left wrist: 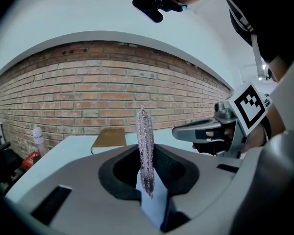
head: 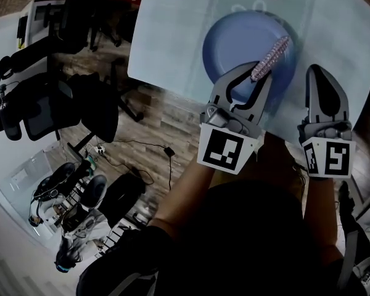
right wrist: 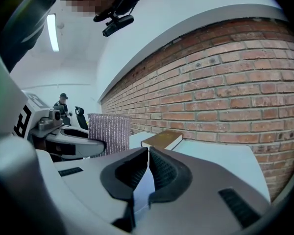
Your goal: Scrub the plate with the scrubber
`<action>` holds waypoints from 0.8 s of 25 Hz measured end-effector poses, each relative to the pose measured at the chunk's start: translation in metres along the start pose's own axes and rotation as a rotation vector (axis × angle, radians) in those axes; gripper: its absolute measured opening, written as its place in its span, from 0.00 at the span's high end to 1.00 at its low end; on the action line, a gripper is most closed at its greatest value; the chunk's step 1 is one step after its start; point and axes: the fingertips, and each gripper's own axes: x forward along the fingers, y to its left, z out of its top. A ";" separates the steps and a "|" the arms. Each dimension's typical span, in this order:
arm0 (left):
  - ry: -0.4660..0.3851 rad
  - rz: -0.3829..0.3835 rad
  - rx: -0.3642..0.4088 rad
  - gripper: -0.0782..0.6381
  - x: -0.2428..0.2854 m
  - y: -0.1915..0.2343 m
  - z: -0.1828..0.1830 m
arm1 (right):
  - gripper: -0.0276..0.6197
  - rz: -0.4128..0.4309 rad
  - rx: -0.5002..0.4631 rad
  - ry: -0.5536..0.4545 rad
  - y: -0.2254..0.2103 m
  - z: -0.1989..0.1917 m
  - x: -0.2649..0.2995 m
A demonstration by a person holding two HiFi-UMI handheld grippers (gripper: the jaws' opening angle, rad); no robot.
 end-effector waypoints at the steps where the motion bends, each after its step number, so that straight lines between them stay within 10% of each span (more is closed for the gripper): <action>1: 0.002 -0.001 0.000 0.78 0.001 0.000 -0.001 | 0.90 -0.005 0.011 0.008 -0.002 -0.003 0.001; 20: 0.060 -0.060 -0.058 0.78 0.022 -0.015 -0.036 | 0.75 -0.001 0.210 0.367 0.002 -0.115 0.027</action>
